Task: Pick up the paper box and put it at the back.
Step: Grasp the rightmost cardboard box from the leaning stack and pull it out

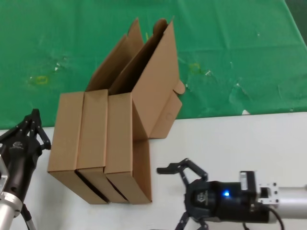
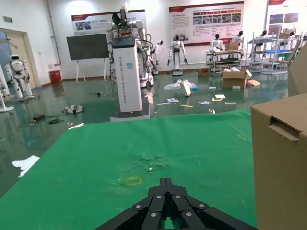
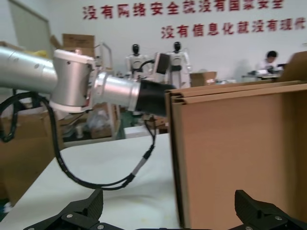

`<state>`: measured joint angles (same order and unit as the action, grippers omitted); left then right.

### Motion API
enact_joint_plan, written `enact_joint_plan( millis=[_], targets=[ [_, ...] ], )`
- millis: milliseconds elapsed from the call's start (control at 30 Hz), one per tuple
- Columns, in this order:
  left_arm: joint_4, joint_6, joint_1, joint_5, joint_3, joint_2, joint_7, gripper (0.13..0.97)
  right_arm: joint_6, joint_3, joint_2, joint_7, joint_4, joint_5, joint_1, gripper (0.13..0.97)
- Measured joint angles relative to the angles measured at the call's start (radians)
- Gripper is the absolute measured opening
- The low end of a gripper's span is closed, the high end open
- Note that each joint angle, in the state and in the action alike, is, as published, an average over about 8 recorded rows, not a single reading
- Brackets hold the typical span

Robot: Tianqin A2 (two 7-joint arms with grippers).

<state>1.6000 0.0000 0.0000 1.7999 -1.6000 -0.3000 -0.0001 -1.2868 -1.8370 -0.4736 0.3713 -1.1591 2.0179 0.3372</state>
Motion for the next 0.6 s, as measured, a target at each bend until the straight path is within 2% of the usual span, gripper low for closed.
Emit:
enact_joint_plan(
  millis=[300,600],
  targets=[
    [0.0,0.0,0.0,0.0,0.0,0.0,0.0,0.144,-0.011,-0.074,0.064,0.052,0.09,-0.069,0.091,0.966],
    [0.0,0.0,0.0,0.0,0.0,0.0,0.0,0.144,-0.007,-0.099,0.108,0.093,0.162,-0.103,0.156,0.966]
  ],
)
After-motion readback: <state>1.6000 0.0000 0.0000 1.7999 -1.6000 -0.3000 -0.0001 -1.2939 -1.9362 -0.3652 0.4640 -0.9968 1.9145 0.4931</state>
